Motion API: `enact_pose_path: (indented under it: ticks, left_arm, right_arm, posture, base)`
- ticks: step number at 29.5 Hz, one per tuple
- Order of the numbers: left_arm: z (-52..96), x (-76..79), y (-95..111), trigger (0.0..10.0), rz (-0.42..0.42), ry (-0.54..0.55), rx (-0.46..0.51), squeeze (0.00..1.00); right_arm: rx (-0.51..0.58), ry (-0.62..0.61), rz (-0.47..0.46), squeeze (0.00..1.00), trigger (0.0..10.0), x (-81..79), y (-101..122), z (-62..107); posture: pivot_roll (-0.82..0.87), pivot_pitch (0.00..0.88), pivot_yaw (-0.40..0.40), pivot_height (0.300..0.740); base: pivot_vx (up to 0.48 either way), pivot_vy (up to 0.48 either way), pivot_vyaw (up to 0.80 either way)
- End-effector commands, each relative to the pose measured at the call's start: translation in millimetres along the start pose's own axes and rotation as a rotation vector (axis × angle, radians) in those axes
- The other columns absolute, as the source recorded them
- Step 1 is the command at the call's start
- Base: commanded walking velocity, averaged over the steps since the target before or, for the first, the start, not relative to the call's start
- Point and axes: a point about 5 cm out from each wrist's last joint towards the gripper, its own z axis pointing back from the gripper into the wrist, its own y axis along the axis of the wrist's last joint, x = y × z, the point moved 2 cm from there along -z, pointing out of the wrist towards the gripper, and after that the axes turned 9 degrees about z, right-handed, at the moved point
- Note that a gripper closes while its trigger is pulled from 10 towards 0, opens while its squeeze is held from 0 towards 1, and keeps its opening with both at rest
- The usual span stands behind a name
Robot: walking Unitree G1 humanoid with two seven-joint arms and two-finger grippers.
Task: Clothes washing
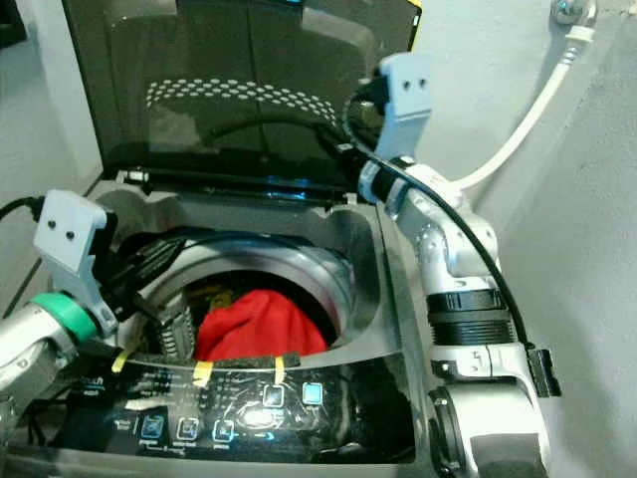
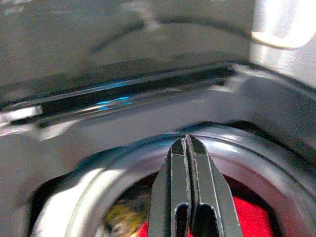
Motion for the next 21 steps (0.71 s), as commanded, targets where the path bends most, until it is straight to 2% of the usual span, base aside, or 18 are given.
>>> enact_pose_path:
  ticks: [1, 2, 3, 4, 5, 7, 9, 11, 13, 14, 15, 16, 17, 18, 19, 20, 21]
  left_arm:
    - [1.2, -8.0, -3, 10.0, 0.007, 0.052, -0.012, 0.00]
    - [1.6, -4.6, -3, 10.0, 0.009, 0.025, -0.019, 0.00]
    - [1.6, -4.6, -3, 10.0, 0.009, 0.025, -0.019, 0.00]
    - [2.0, 1.6, -4, 10.0, 0.007, -0.023, -0.025, 0.00]
    - [2.0, 1.6, -4, 10.0, 0.007, -0.023, -0.025, 0.00]
    - [3.7, 15.8, -4, 10.0, 0.013, -0.129, -0.038, 0.00]
    - [3.7, 15.8, -4, 10.0, 0.013, -0.129, -0.038, 0.00]
    - [5.3, 23.7, -3, 10.0, 0.023, -0.187, -0.040, 0.00]
    - [5.3, 23.7, -3, 10.0, 0.023, -0.187, -0.040, 0.00]
    - [6.2, 24.5, -2, 10.0, 0.027, -0.200, -0.042, 0.00]
    - [5.8, 22.5, -1, 10.0, 0.027, -0.196, -0.044, 0.00]
    - [3.1, 18.3, 0, 10.0, 0.027, -0.171, -0.042, 0.00]
    - [3.1, 18.3, 0, 10.0, 0.027, -0.171, -0.042, 0.00]
    - [1.0, 15.3, 1, 10.0, 0.027, -0.151, -0.040, 0.00]
    - [1.0, 15.3, 1, 10.0, 0.027, -0.151, -0.040, 0.00]
    - [-7.5, 4.6, 5, 10.0, 0.017, -0.062, -0.004, 0.00]
    - [-10.0, 1.0, 7, 10.0, 0.012, -0.032, 0.010, 0.00]
  right_arm:
    - [-0.047, 0.064, -0.069, 0.00, 10.0, -4.6, -9, 7.4]
    - [-0.097, 0.130, -0.066, 0.00, 10.0, -11.1, -16, 10.7]
    - [-0.097, 0.130, -0.066, 0.00, 10.0, -11.1, -16, 10.7]
    - [-0.167, 0.214, -0.049, 0.00, 10.0, -17.8, -24, 15.9]
    - [-0.167, 0.214, -0.049, 0.00, 10.0, -17.8, -24, 15.9]
    - [-0.236, 0.406, 0.099, 0.00, 10.0, -30.3, -32, 33.0]
    - [-0.236, 0.406, 0.099, 0.00, 10.0, -30.3, -32, 33.0]
    - [-0.286, 0.564, 0.241, 0.00, 10.0, -37.0, -36, 52.9]
    - [-0.286, 0.564, 0.241, 0.00, 10.0, -37.0, -36, 52.9]
    - [-0.314, 0.621, 0.291, 0.00, 10.0, -36.2, -37, 64.0]
    - [-0.305, 0.556, 0.345, 0.00, 10.0, -25.3, -33, 63.0]
    - [-0.250, 0.393, 0.377, 0.00, 10.0, -7.3, -24, 52.2]
    - [-0.250, 0.393, 0.377, 0.00, 10.0, -7.3, -24, 52.2]
    - [-0.214, 0.272, 0.380, 0.00, 10.0, 5.0, -18, 45.3]
    - [-0.214, 0.272, 0.380, 0.00, 10.0, 5.0, -18, 45.3]
    - [-0.036, -0.013, 0.269, 0.00, 10.0, 23.8, 6, 31.7]
    - [0.011, -0.066, 0.227, 0.00, 10.0, 26.0, 12, 31.6]
  posture:
    - [0.03, 0.036, 0.036, 0.740]
    - [0.03, 0.036, 0.036, 0.740]
    - [0.03, 0.036, 0.036, 0.740]
    - [0.04, 0.037, 0.049, 0.740]
    - [0.04, 0.037, 0.049, 0.740]
    - [0.05, 0.041, 0.061, 0.740]
    - [0.05, 0.041, 0.061, 0.740]
    - [0.07, 0.047, 0.072, 0.740]
    - [0.07, 0.047, 0.072, 0.740]
    - [0.07, 0.054, 0.089, 0.740]
    - [0.07, 0.063, 0.112, 0.740]
    - [0.07, 0.066, 0.120, 0.740]
    - [0.07, 0.066, 0.120, 0.740]
    - [0.07, 0.066, 0.120, 0.740]
    - [0.07, 0.066, 0.120, 0.740]
    - [0.06, 0.073, 0.137, 0.740]
    - [0.06, 0.073, 0.137, 0.740]
  base:
    - [0.000, 0.000, 0.00]
    - [0.000, 0.000, 0.00]
    - [0.000, 0.000, 0.00]
    - [0.000, 0.000, 0.00]
    - [0.000, 0.000, 0.00]
    - [0.000, 0.000, 0.00]
    - [0.000, 0.000, 0.00]
    - [0.000, 0.000, 0.00]
    - [0.000, 0.000, 0.00]
    - [0.000, 0.000, 0.00]
    - [0.000, 0.000, 0.00]
    - [0.000, 0.000, 0.00]
    - [0.000, 0.000, 0.00]
    - [0.000, 0.000, 0.00]
    - [0.000, 0.000, 0.00]
    - [0.000, 0.000, 0.00]
    - [0.000, 0.000, 0.00]
